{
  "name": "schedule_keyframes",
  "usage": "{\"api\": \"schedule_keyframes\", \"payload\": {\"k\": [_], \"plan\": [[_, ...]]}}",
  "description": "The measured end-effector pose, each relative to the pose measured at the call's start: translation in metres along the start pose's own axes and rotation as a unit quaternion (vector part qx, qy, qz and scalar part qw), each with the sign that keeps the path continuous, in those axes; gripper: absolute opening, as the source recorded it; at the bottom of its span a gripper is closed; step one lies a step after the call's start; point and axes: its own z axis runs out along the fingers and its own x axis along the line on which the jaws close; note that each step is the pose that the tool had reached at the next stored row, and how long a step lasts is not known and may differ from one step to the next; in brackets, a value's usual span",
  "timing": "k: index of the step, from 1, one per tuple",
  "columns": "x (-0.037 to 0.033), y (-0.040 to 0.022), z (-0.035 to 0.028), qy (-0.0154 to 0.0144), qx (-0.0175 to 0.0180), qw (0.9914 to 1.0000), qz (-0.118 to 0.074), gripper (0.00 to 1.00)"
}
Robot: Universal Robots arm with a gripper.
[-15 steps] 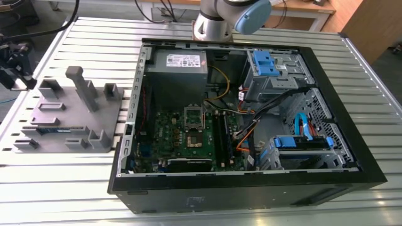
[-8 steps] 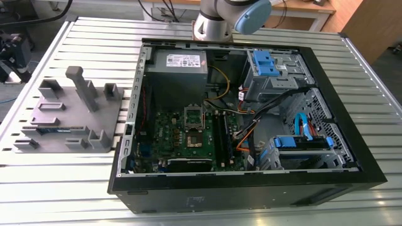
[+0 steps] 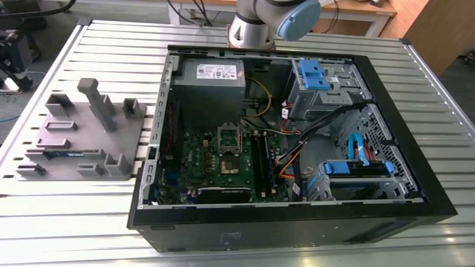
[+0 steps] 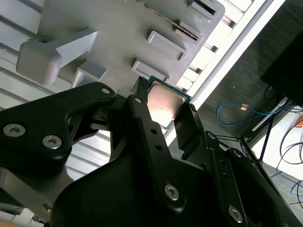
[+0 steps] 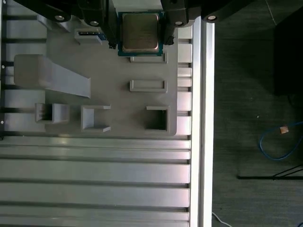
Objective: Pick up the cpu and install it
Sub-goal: 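Pick up the cpu and move it towards the insertion slot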
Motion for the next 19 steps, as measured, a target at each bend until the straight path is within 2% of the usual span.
{"api": "schedule_keyframes", "payload": {"k": [7,19], "plan": [[-0.0005,0.0001,-0.0160,0.0001,0.0000,1.00000,0.000,0.47],[-0.0012,0.0002,-0.0385,0.0000,0.0000,1.00000,0.000,0.47]]}}
